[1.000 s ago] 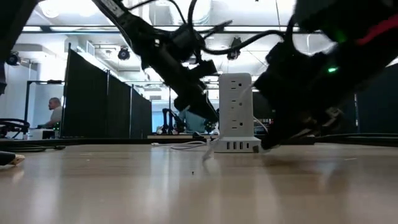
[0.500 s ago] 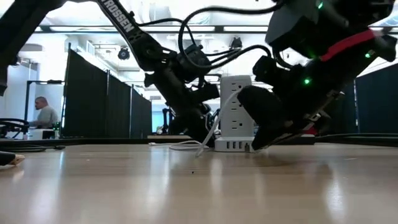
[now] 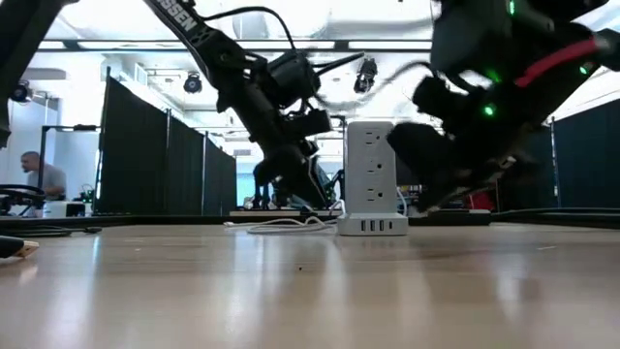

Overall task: Insert USB
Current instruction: Insert the white charger cable into the top white outlet extension

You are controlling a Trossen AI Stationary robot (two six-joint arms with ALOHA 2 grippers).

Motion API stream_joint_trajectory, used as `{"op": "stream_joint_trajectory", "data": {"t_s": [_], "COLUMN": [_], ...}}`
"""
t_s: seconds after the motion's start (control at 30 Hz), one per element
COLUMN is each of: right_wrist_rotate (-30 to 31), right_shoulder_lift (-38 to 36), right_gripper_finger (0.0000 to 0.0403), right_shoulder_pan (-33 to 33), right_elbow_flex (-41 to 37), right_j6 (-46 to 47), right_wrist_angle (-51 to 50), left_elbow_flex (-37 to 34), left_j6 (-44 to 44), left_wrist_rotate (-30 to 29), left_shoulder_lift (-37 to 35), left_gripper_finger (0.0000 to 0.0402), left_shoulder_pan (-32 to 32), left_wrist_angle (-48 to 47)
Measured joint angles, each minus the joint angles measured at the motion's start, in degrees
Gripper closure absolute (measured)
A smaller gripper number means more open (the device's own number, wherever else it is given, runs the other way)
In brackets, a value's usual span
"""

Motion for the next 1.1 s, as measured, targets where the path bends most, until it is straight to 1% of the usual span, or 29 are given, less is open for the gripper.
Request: {"op": "stream_joint_trajectory", "data": {"t_s": [0.07,0.13,0.27,0.4,0.53,0.77,0.93,1.1], "right_wrist_rotate": [-0.1,0.3,2.4,3.7,4.0,4.8,4.8,4.9], "right_shoulder_lift": [1.9,3.9,7.0,9.6,10.7,11.1,11.3,11.0], "right_gripper_finger": [0.0395,0.0395,0.0395,0.0395,0.0395,0.0395,0.0395,0.0395], "right_shoulder_pan": [0.0,-0.3,-0.7,-0.8,-0.8,-0.3,-0.2,-0.1], "right_elbow_flex": [0.9,2.5,5.5,7.9,9.4,10.7,10.8,10.8], "right_j6": [-2.2,-2.3,3.1,5.2,6.9,14.3,14.7,15.1], "right_wrist_angle": [3.8,2.6,-0.8,-1.5,-3.2,-13.4,-13.8,-16.6], "left_elbow_flex": [0.0,0.0,0.0,0.0,0.0,0.0,0.0,0.0], "left_j6": [1.8,3.5,5.3,5.4,5.2,4.9,4.0,3.5], "left_wrist_rotate": [0.7,1.3,2.6,3.9,3.9,4.0,4.7,4.7], "left_shoulder_lift": [1.0,2.3,4.1,5.8,6.1,6.2,6.2,6.2], "left_gripper_finger": [0.0297,0.0298,0.0298,0.0295,0.0296,0.0294,0.0292,0.0292], "left_shoulder_pan": [0.8,1.1,0.9,0.7,0.7,0.6,0.6,0.5], "left_wrist_angle": [1.6,3.4,6.3,6.5,6.8,6.3,5.8,4.3]}}
